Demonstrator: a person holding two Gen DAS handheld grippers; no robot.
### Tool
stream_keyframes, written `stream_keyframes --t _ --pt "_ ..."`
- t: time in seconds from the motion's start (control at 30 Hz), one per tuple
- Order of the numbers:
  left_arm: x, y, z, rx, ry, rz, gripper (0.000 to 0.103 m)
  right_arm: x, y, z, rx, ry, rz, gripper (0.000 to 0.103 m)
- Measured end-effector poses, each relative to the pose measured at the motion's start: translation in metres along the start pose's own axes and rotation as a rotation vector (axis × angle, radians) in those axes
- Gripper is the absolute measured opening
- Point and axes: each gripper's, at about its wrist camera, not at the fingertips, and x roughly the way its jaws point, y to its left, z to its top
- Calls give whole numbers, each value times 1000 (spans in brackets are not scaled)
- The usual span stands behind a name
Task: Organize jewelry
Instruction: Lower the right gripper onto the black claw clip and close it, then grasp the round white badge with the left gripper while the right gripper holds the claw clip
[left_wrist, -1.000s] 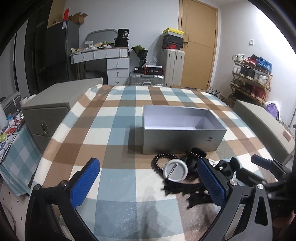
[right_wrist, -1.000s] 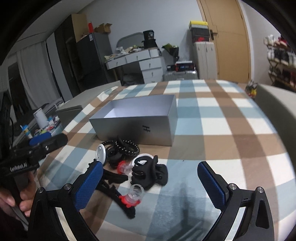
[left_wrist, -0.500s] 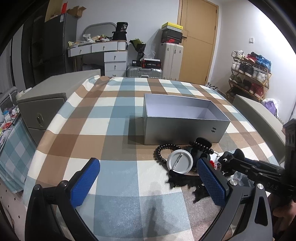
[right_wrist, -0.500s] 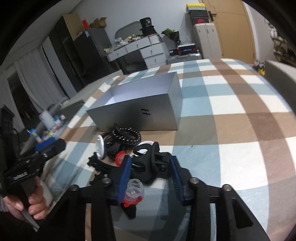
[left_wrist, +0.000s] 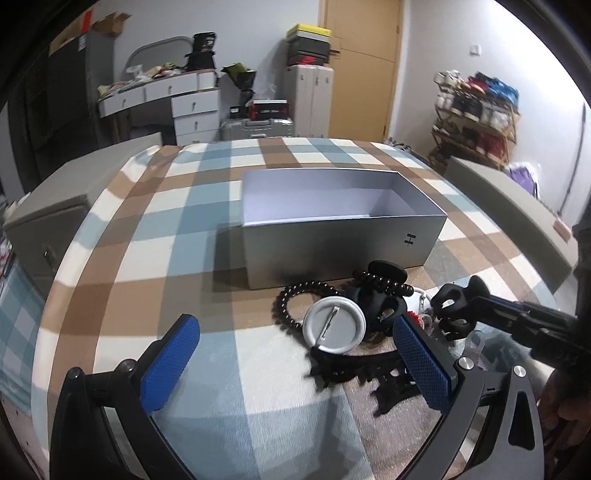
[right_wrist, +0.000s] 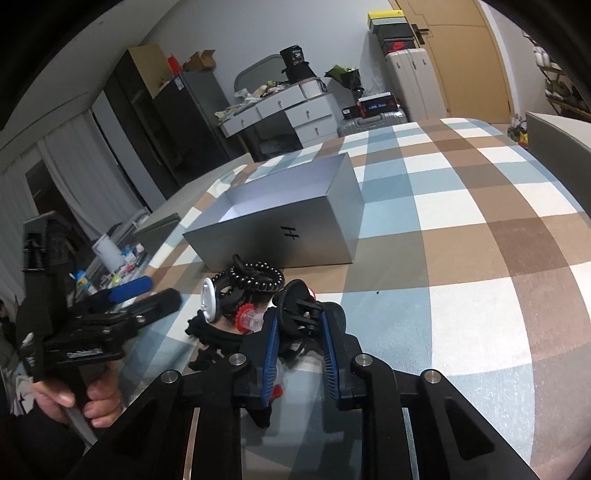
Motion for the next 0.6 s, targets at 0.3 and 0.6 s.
stream_keyframes --t 0.3,0.6 --pt "11 -1 3 56 16 -67 95 -14 -7 4 17 -68 31 21" --pt "19 -4 3 79 68 -139 66 -21 -8 10 20 -108 39 21"
